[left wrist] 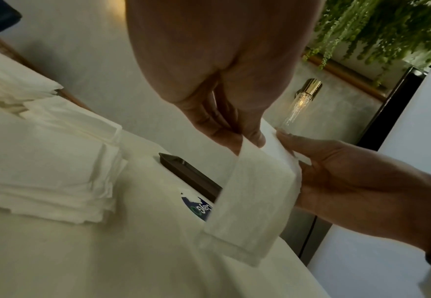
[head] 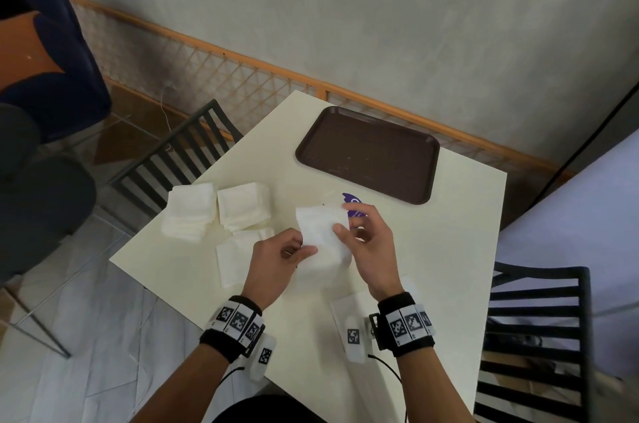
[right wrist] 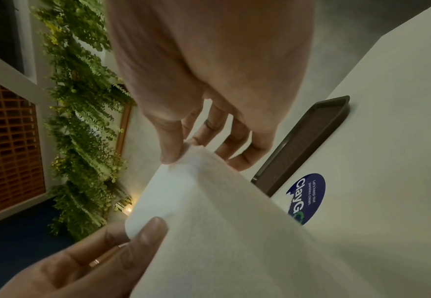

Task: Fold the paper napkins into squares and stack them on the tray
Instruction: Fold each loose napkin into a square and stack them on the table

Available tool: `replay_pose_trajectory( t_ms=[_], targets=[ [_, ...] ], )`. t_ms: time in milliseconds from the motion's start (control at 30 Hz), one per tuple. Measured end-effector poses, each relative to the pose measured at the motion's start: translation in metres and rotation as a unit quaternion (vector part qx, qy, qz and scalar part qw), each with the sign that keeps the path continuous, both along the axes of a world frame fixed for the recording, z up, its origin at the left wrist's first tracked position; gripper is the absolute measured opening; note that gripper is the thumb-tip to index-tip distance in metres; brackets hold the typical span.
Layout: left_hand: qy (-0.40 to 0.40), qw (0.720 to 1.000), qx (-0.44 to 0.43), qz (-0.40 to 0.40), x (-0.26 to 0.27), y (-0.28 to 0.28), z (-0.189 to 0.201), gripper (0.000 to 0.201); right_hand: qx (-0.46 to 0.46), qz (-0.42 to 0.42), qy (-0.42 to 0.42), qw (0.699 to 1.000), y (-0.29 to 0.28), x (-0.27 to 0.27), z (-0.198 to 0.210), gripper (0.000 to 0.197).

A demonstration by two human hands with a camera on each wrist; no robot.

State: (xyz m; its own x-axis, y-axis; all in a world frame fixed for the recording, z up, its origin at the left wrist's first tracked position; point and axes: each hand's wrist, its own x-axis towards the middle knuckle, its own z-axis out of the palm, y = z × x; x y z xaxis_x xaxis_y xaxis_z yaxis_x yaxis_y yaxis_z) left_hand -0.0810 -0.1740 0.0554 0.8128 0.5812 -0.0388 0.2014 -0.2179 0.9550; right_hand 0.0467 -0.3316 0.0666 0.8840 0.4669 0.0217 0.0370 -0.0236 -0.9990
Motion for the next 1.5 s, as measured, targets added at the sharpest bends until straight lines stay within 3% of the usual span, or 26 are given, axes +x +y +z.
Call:
replay_pose_trajectory(
  t_ms=[167,233,300,367,567,767,967,1133,1233,1400,1467,1500],
  targets=[
    [-0.007,0.999,-0.028,-0.031,-0.002,0.002,0.01,0.022,0.067,-0.032,0.026,0.997,0.001,0.0,0.003,0.022],
    [-0.021,0.999,-0.03,-0.037,-0.002,0.004,0.017,0.023,0.08,-0.047,0.079,0.993,0.003,-0.004,0.002,0.034],
    [-0.031,0.999,-0.024,-0.034,0.0,0.007,0.025,0.021,0.04,0.003,0.141,0.989,0.002,-0.005,0.002,0.045],
    [-0.038,0.999,-0.022,-0.026,0.001,0.01,0.036,0.016,0.049,0.083,0.174,0.98,-0.001,-0.008,0.006,0.034],
    [-0.084,0.994,-0.024,-0.071,-0.002,0.019,0.069,0.009,0.135,0.097,0.117,0.979,-0.001,-0.004,0.022,0.022],
    [-0.14,0.985,-0.061,-0.076,-0.005,0.019,0.089,0.028,0.193,0.141,0.09,0.967,-0.008,0.008,0.04,0.05],
    [-0.142,0.983,-0.085,-0.08,-0.006,0.019,0.099,0.03,0.168,0.155,0.036,0.973,-0.01,0.012,0.049,0.049],
    [-0.133,0.985,-0.084,-0.072,-0.007,0.021,0.097,0.034,0.14,0.168,0.008,0.976,-0.012,0.008,0.06,0.016],
    [-0.119,0.987,-0.079,-0.073,-0.009,0.023,0.097,0.037,0.103,0.177,-0.031,0.978,-0.015,0.01,0.06,0.025],
    [-0.121,0.989,0.015,-0.082,-0.018,0.027,0.096,0.031,0.135,0.219,-0.017,0.966,-0.02,0.014,0.065,0.033],
    [-0.135,0.984,0.078,-0.09,-0.022,0.024,0.097,0.026,0.074,0.169,-0.059,0.981,-0.012,0.006,0.075,0.024],
    [-0.143,0.98,0.103,-0.097,-0.023,0.022,0.097,0.022,0.006,0.144,-0.121,0.982,-0.004,-0.002,0.078,0.019]
  ],
)
